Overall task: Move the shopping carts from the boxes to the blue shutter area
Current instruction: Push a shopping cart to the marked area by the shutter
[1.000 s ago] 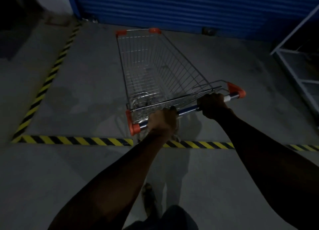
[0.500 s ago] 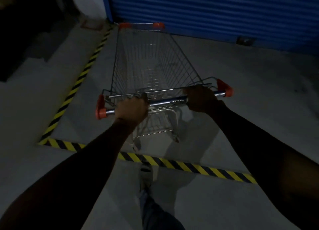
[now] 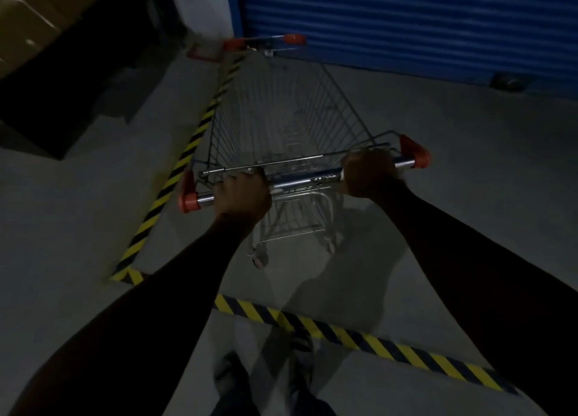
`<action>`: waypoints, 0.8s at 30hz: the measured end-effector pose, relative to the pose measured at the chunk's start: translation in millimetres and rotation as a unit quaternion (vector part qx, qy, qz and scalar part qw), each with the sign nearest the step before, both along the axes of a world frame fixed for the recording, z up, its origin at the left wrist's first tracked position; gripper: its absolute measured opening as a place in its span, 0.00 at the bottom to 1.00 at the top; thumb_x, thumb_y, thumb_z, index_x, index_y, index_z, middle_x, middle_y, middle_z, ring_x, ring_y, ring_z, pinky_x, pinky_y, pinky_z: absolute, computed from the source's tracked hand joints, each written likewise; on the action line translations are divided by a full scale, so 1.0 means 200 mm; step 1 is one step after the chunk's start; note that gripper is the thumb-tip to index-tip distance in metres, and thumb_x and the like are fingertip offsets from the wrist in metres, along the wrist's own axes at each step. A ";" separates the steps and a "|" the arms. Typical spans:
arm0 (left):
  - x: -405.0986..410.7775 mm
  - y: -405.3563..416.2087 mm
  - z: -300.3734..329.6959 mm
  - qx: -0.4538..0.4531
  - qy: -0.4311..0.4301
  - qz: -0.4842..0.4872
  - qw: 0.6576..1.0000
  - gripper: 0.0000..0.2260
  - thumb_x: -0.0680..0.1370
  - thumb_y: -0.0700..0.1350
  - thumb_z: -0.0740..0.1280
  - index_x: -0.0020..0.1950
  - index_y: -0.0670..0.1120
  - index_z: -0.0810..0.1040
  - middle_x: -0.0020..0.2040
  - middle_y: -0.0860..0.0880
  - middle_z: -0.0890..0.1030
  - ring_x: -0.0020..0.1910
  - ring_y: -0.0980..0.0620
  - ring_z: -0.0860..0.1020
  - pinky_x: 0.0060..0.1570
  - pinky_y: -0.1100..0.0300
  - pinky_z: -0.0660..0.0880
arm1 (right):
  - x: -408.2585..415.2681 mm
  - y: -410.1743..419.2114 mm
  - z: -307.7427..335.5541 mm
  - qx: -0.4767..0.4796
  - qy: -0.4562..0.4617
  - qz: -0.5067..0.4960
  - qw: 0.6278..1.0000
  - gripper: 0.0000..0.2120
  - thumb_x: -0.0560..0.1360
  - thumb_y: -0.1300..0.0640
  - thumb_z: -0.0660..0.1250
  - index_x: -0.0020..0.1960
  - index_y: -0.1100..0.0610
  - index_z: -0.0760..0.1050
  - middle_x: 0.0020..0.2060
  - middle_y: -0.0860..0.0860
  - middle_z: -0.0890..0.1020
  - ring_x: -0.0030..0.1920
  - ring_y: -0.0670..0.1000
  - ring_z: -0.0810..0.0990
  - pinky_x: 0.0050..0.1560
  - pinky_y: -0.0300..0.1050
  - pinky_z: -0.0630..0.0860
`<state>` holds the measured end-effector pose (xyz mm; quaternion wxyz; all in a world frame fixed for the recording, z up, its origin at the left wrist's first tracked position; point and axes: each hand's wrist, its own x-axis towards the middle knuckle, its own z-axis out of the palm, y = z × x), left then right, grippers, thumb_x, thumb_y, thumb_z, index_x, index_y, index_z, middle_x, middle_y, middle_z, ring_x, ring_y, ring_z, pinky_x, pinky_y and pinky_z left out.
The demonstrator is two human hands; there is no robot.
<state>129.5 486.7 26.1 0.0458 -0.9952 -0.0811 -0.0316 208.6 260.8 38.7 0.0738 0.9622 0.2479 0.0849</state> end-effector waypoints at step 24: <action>0.60 1.42 0.03 -0.045 0.001 -0.052 0.998 0.10 0.74 0.43 0.64 0.54 0.43 0.76 0.49 0.38 0.82 0.51 0.34 0.79 0.58 0.44 0.70 | 0.38 1.37 0.00 0.016 0.065 -0.104 0.992 0.13 0.71 0.48 0.63 0.45 0.56 0.79 0.45 0.57 0.83 0.45 0.61 0.82 0.43 0.50 0.73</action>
